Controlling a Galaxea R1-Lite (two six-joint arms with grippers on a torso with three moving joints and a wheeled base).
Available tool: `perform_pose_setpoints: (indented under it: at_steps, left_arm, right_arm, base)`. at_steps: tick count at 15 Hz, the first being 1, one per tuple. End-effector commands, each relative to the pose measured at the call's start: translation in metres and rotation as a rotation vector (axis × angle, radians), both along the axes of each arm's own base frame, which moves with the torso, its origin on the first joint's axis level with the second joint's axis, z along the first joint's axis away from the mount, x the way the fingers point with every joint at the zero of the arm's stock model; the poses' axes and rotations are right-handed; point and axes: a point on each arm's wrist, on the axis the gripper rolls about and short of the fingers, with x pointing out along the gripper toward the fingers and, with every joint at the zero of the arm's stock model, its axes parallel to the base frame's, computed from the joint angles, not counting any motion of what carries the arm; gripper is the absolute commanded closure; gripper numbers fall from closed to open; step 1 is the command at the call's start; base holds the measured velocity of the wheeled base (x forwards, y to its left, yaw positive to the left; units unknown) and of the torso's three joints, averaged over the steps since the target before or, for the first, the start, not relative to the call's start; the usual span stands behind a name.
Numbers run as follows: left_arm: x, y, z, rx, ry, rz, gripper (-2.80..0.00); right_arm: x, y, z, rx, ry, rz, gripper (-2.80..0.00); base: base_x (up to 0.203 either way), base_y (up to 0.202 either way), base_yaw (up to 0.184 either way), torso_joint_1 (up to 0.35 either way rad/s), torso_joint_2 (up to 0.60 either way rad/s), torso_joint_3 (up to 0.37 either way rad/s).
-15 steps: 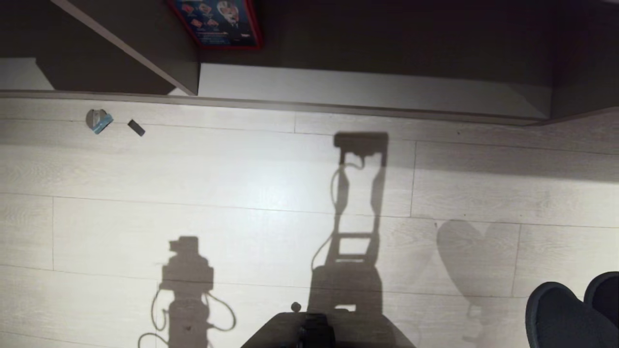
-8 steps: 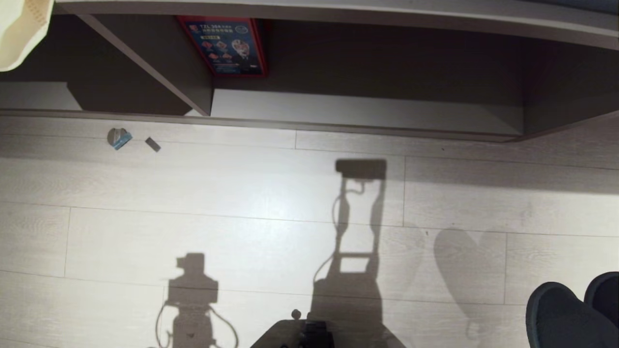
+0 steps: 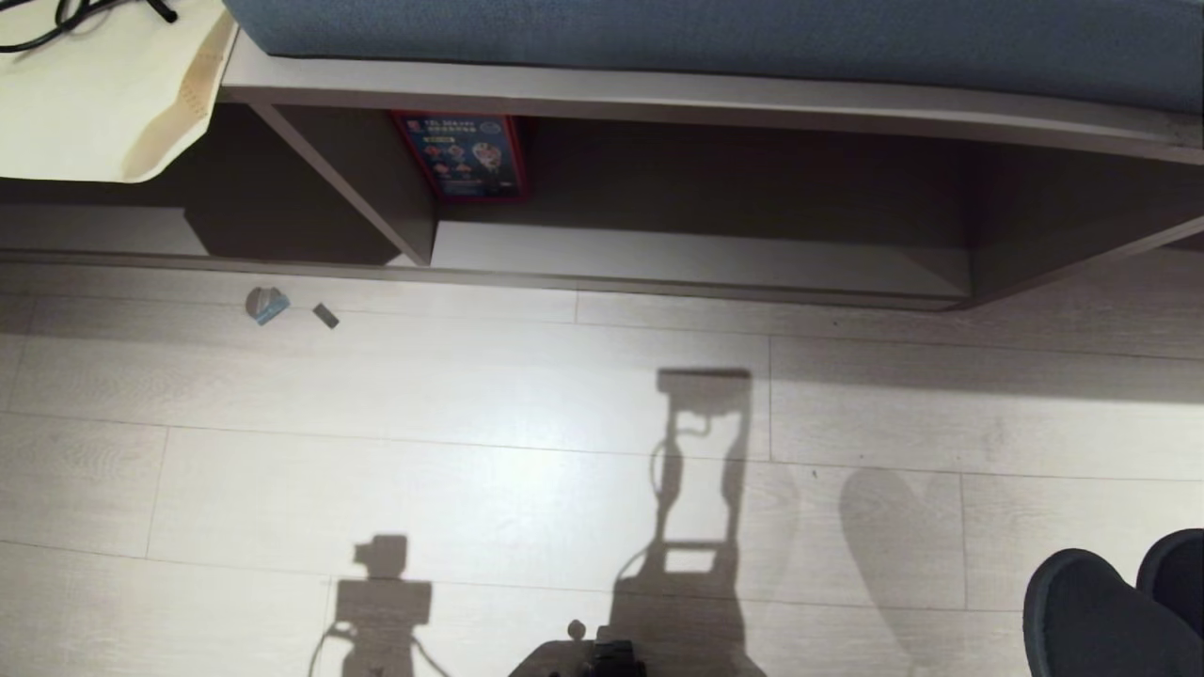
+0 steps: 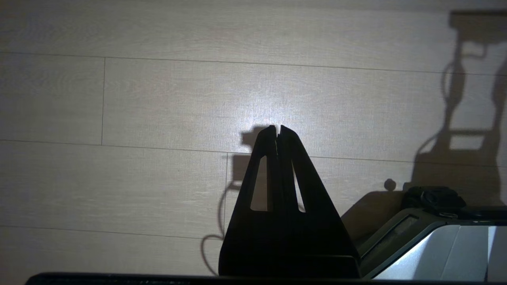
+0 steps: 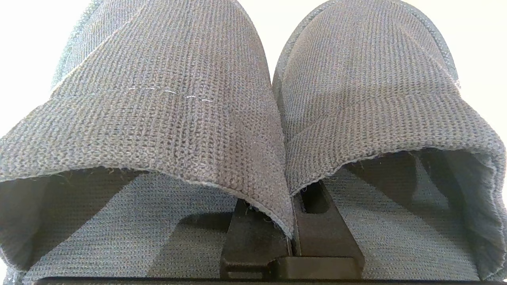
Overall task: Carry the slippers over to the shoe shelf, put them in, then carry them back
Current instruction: Place the slippers on the floor
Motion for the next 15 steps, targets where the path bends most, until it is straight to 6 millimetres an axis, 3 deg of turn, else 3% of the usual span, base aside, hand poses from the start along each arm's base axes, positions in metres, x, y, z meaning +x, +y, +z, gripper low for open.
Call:
perform_pose_setpoints:
  at_steps: [1, 15]
  left_arm:
    - [0.0000, 0.0000, 0.0001, 0.000, -0.001, 0.000, 0.00]
    - [0.0000, 0.0000, 0.0001, -0.001, -0.001, 0.000, 0.00]
  right_arm:
    - [0.0003, 0.0000, 0.0000, -0.001, 0.004, 0.000, 0.00]
    - [0.0003, 0.0000, 0.0000, -0.002, 0.004, 0.002, 0.00]
  base:
    - [0.000, 0.000, 0.000, 0.002, 0.00, 0.203]
    - [0.000, 0.000, 0.000, 0.002, 0.00, 0.201]
